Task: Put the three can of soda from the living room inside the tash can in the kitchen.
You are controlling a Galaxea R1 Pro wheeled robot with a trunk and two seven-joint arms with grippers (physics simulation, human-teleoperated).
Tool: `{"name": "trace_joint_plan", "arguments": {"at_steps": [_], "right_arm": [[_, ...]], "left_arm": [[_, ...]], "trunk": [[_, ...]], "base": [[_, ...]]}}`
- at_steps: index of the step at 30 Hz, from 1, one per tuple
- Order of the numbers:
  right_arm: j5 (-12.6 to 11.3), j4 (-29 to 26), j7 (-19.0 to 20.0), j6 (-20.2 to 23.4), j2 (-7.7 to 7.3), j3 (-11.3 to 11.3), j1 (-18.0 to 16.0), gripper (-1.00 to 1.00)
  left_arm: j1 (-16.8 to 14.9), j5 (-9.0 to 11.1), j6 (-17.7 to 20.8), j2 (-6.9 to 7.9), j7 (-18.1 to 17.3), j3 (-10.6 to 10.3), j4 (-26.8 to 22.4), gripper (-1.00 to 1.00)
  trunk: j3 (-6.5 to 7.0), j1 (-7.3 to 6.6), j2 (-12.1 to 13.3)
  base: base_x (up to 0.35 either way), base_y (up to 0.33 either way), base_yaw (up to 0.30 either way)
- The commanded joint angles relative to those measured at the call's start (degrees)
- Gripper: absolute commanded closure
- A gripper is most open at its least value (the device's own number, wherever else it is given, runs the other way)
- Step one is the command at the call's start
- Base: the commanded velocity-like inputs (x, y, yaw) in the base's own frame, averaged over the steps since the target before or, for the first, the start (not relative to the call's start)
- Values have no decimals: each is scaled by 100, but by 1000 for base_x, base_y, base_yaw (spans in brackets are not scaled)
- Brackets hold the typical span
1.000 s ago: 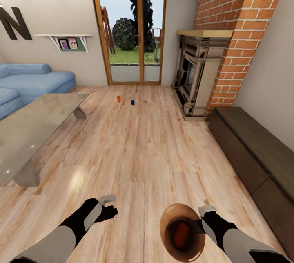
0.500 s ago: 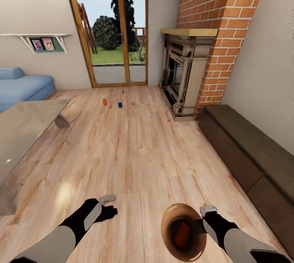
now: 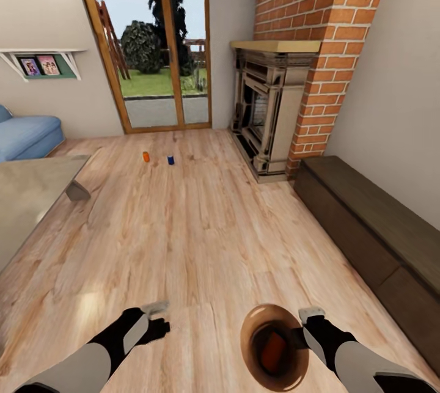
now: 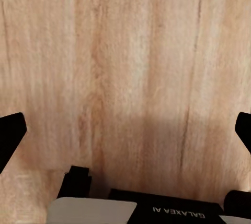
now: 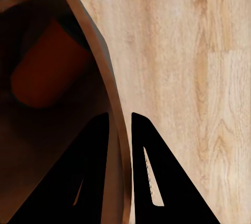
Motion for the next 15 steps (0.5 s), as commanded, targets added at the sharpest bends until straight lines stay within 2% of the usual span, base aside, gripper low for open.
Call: {"name": "trace_joint_plan", "arguments": {"at_steps": [1,7,15], "right_arm": [[-21,-5,28,-4,0,-26,-2,100],[1,9,25,-58,-10,-31,-1,100],[-4,94,28,-327,5,-32,32,100]], "left_arm": [[0,-2,-52,5,0,-1,21,-100],[0,-11,-568,46,-46,-14,111,-100],[0,-26,-910,51,-107,-32,132,-100]], "trunk": [[0,0,0],[-1,0,0],[-1,0,0]], "base": [[224,246,-15],[236,247,-6],[260,240,-1]]}}
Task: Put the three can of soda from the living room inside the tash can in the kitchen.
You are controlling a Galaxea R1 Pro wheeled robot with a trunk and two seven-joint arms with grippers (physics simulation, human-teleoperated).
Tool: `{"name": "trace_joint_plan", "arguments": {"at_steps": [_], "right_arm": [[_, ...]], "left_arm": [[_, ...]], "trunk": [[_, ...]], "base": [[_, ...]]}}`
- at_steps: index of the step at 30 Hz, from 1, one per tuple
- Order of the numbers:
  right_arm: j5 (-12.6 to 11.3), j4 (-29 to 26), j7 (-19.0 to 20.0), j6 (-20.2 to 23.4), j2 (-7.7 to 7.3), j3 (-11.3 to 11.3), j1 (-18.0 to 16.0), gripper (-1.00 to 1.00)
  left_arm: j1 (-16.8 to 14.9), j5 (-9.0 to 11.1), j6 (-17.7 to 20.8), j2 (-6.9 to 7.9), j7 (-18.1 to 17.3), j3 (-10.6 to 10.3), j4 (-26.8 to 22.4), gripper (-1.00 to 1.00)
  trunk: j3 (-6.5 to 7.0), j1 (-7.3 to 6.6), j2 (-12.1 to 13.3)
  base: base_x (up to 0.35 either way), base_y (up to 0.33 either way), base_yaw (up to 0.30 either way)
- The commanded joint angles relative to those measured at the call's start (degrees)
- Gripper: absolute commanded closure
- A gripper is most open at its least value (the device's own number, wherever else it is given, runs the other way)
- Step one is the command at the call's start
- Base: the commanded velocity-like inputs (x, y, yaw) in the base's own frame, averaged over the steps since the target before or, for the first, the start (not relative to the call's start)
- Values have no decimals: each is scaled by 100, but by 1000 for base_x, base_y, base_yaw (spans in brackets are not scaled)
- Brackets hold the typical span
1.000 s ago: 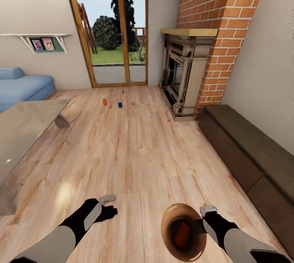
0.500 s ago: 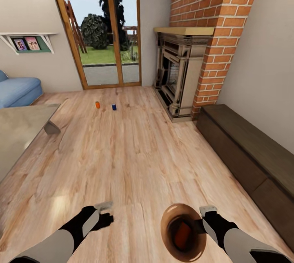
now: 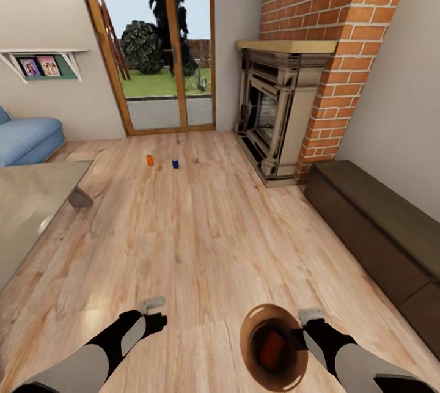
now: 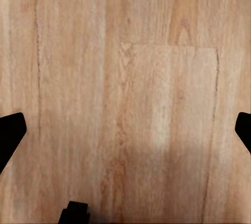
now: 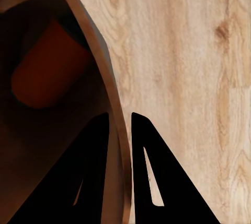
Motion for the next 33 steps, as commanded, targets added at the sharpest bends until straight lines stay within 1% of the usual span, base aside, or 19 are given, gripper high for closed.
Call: {"name": "trace_joint_plan", "arguments": {"at_steps": [1,8,16,21,33], "right_arm": [[-22,-2,27,-17,3,-29,9,100],[-13,7,31,-72,12,-26,108,100],[-8,6,33,-89,21,-10,182,100],[-6,9,33,-136,26,-8,191,100],[-4,7,33,-149,28,-8,209,100]], "left_arm": [[0,-4,-31,-2,-2,-3,0,-100],[0,-16,-160,-6,-12,-26,3,-100],[4,-18,-186,-37,-11,-88,-1,-100],[8,-18,-243,-48,-8,-198,4,-100],[9,-18,-292,-49,-8,-237,6,-100]], "trunk": [[1,0,0],[0,0,0],[-20,0,0],[-22,0,0],[-23,0,0]], "base": [[272,233,0],[275,230,-17],[279,219,-113],[306,156,-22],[319,127,-3]]}}
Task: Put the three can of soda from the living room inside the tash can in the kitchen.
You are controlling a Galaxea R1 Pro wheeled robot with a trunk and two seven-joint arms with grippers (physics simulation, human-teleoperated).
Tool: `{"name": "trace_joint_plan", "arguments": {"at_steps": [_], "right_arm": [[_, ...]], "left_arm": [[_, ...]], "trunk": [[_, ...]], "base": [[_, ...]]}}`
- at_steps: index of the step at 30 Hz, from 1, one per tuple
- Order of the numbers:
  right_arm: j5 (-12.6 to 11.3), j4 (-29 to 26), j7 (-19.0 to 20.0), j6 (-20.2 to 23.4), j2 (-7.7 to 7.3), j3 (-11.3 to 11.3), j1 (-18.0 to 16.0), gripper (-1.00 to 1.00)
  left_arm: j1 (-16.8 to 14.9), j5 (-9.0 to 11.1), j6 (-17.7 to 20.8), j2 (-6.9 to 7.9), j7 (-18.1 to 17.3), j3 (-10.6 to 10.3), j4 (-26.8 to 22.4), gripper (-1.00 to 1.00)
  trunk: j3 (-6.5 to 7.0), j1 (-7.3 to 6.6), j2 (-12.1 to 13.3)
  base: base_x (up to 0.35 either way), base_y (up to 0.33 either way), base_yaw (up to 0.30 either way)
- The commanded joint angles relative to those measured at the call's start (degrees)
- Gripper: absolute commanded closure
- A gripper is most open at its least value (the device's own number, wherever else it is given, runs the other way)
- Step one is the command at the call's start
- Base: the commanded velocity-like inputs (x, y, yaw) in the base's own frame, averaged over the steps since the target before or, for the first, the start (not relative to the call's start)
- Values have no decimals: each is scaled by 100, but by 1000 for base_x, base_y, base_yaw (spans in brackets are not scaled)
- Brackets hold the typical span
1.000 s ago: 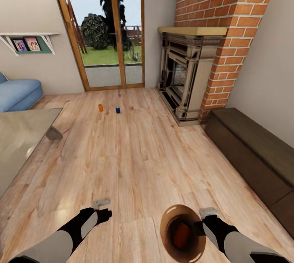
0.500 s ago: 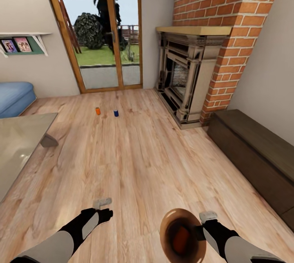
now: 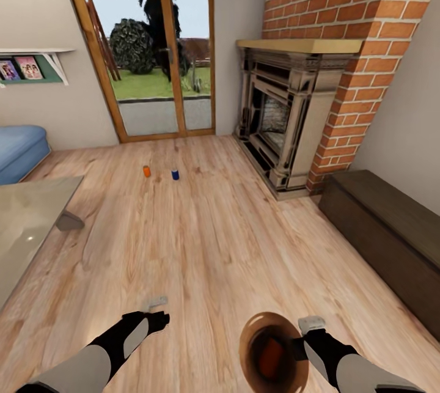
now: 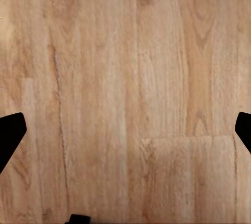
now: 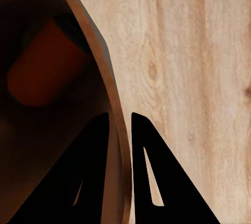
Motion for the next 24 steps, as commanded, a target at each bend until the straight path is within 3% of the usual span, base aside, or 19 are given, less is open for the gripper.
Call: {"name": "trace_joint_plan", "arguments": {"at_steps": [1,24], "right_arm": [[-25,-2,28,-3,0,-21,-1,100],[-28,-43,13,-9,-27,-41,10,100]], "left_arm": [[0,0,-3,1,-2,-2,0,-100],[64,0,-74,-3,-9,-17,0,-100]], "trunk": [[0,0,0],[0,0,0]], "base": [[321,123,0],[321,125,0]]}}
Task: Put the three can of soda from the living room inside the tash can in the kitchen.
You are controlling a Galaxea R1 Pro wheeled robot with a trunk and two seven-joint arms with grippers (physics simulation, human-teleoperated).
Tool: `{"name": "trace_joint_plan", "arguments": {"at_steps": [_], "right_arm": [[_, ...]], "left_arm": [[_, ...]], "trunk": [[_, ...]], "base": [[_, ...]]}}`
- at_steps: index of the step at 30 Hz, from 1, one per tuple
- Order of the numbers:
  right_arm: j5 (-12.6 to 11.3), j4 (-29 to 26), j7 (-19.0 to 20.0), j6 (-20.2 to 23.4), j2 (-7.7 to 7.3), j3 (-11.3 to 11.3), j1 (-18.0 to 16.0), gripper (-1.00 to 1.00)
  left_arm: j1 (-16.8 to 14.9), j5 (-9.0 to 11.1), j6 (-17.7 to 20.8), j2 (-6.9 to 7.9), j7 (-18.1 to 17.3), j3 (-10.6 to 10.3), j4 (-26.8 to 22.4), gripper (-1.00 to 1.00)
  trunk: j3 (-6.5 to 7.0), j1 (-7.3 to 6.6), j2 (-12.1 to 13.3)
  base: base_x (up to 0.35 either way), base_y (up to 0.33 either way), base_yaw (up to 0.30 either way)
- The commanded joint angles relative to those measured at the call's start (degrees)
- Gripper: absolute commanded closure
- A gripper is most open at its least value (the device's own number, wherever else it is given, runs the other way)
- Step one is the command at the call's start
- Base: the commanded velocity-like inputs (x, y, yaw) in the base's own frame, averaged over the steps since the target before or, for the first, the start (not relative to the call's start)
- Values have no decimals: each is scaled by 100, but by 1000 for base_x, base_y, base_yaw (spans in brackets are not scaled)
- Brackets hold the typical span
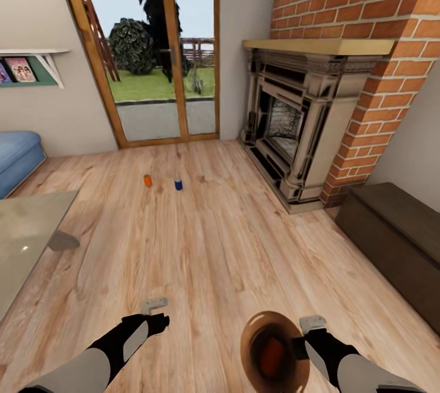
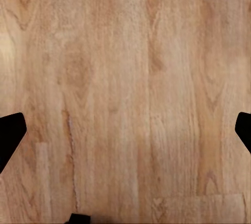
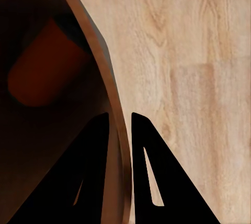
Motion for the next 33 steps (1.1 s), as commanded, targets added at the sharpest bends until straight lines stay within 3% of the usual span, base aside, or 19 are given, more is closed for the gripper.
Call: {"name": "trace_joint_plan", "arguments": {"at_steps": [1,11,16,20,33], "right_arm": [[-41,-8,22,-4,0,-24,-1,100],[-96,-31,-34,19,-28,-151,-1,100],[-88,-36,-38,63,-58,-728,-1,100],[-65,-41,-43,77,-60,-941,-1,100],[-16,-49,-35,62,-54,-1002,-1,100]], "left_arm": [[3,0,1,-1,0,-2,7,-100],[14,8,-5,-2,0,-13,224,-100],[15,7,1,-2,0,-14,235,-100],[15,2,3,-8,0,-19,237,-100],[15,2,-6,-17,3,-42,238,-100]], "trunk": [[0,0,0],[0,0,0],[0,0,0],[0,0,0],[0,0,0]], "base": [[319,155,0],[298,185,0],[253,205,0],[243,183,0],[313,30,0]]}}
